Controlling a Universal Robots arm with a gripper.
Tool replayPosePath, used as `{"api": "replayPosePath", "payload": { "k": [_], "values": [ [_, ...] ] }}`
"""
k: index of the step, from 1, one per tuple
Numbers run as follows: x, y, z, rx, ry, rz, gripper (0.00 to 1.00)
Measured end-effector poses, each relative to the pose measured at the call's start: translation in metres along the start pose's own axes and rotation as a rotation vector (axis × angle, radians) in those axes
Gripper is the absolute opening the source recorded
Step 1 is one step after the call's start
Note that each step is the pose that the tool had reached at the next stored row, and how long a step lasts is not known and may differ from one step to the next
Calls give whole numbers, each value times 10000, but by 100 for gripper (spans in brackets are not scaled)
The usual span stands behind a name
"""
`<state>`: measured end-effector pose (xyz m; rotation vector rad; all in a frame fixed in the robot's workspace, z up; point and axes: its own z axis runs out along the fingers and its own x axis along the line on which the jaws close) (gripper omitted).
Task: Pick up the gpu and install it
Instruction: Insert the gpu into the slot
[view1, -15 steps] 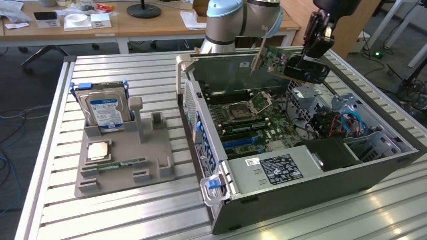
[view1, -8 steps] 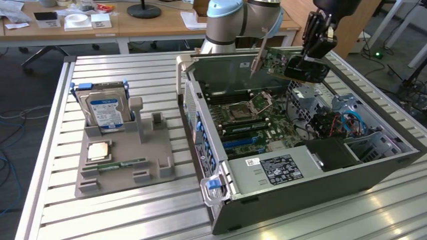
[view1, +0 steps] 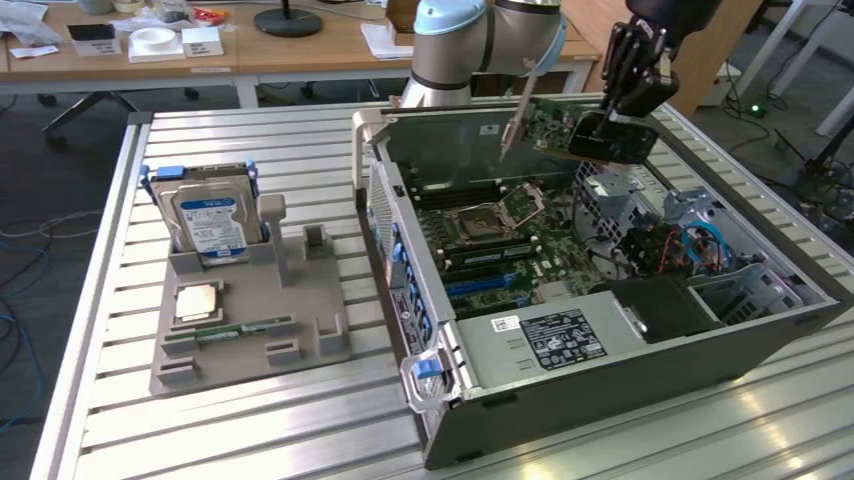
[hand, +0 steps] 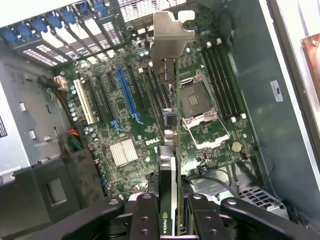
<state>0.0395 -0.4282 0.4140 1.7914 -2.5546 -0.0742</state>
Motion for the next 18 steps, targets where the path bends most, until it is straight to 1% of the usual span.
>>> {"api": "replayPosePath", "payload": {
  "k": [4,12,18],
  "values": [
    [-3,1,0,-3,15,-307,27],
    [-4,2,1,-3,16,-333,27],
    [-6,3,1,-9,44,-877,27]
  ]
}}
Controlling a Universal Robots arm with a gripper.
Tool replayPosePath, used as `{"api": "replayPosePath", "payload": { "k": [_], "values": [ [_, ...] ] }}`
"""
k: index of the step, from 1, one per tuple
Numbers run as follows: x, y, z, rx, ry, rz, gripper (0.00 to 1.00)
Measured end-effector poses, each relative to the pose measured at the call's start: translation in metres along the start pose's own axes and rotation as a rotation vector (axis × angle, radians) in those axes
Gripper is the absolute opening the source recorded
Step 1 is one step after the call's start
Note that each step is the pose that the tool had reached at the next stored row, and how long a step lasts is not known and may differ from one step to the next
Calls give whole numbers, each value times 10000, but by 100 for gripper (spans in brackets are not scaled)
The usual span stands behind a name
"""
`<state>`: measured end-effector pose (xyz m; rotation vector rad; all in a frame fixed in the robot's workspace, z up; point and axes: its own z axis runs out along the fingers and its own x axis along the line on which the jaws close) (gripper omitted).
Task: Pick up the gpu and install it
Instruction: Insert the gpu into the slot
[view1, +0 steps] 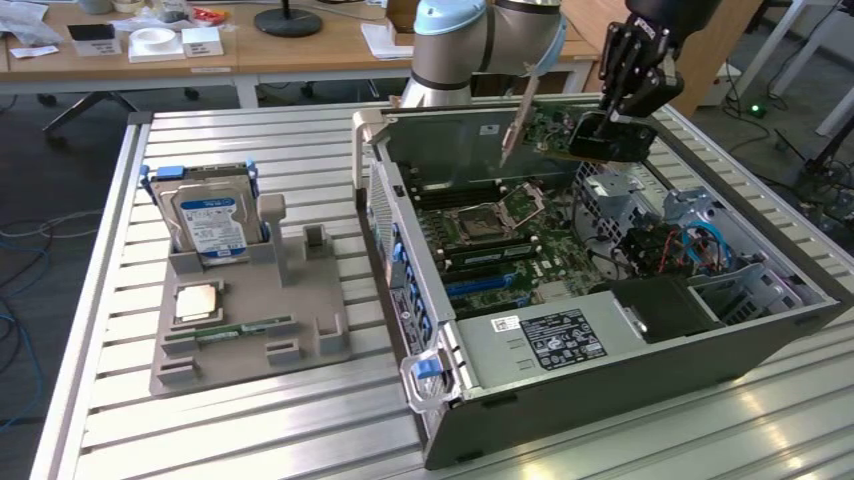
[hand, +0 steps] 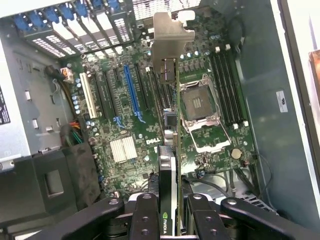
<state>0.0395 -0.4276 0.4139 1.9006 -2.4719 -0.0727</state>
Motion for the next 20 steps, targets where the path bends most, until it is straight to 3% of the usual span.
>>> {"api": "replayPosePath", "payload": {
  "k": [6,13,20],
  "values": [
    [-8,1,1,-7,33,-647,27],
    [-8,2,1,-9,42,-833,27],
    [-9,2,8,-19,89,-1759,27]
  ]
}}
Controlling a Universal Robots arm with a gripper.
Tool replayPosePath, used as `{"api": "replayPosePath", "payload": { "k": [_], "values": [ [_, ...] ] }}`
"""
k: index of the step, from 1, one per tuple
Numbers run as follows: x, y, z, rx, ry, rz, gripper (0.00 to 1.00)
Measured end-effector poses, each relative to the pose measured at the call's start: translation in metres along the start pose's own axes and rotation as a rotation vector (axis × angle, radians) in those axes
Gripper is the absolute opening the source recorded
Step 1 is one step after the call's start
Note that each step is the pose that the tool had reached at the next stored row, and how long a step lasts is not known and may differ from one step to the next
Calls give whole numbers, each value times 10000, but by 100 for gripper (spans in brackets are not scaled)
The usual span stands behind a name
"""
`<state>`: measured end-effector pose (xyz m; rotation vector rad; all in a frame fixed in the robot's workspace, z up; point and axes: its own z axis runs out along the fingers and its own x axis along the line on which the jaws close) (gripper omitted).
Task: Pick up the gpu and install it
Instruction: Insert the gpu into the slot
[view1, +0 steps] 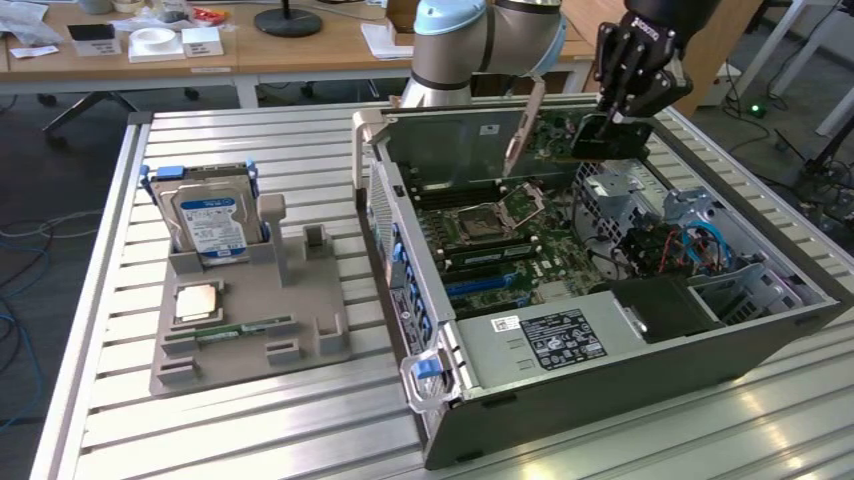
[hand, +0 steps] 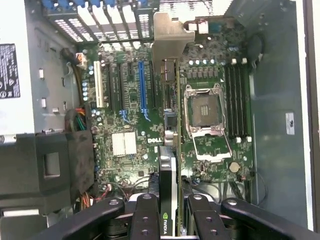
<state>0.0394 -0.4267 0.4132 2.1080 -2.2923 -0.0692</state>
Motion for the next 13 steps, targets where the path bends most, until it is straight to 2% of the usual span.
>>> {"api": "replayPosePath", "payload": {
  "k": [3,5,9,11,13],
  "values": [
    [-1,1,7,5,12,-248,27],
    [-1,5,19,73,11,-316,27],
    [1,22,48,247,4,-401,27],
    [3,43,66,281,2,-432,27],
    [5,69,82,281,2,-444,27]
  ]
}}
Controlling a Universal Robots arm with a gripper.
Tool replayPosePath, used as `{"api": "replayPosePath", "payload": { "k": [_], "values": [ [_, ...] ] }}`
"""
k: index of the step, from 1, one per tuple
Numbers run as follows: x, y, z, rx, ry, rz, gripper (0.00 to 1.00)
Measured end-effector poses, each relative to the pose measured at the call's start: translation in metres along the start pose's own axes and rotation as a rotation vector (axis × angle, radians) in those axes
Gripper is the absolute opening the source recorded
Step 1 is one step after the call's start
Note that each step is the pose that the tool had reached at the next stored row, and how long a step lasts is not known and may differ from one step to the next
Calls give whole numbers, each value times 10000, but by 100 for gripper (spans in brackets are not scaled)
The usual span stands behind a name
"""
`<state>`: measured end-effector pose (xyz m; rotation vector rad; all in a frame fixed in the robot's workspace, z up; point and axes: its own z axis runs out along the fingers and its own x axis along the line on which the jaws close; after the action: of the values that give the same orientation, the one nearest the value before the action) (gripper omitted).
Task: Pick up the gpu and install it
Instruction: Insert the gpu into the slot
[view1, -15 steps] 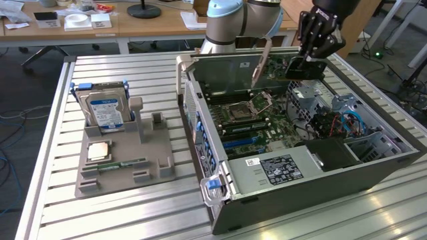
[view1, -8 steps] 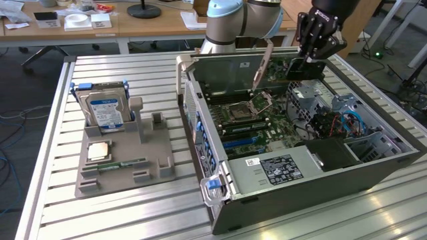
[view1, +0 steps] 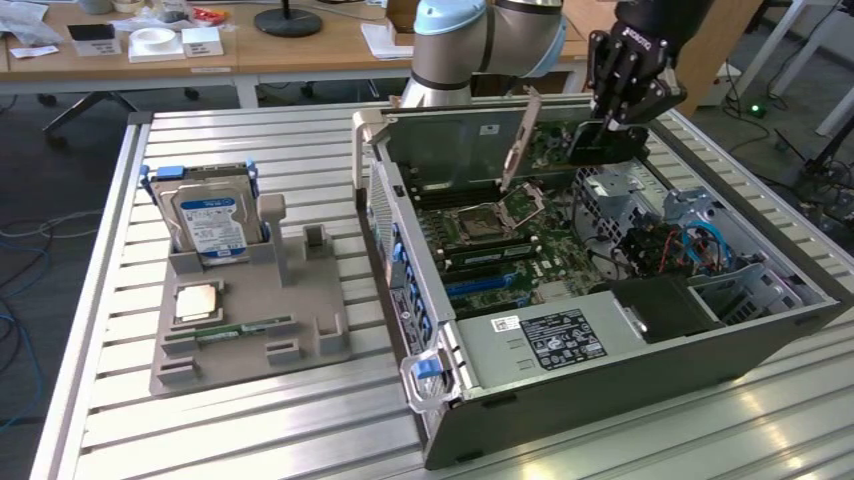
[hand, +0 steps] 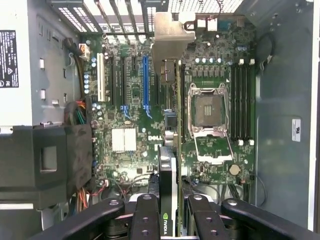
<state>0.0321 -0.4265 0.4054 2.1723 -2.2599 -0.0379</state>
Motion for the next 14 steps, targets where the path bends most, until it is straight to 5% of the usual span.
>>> {"api": "replayPosePath", "payload": {
  "k": [10,14],
  "values": [
    [9,199,89,7,1,-50,27],
    [10,216,99,12,3,-64,27]
  ]
}}
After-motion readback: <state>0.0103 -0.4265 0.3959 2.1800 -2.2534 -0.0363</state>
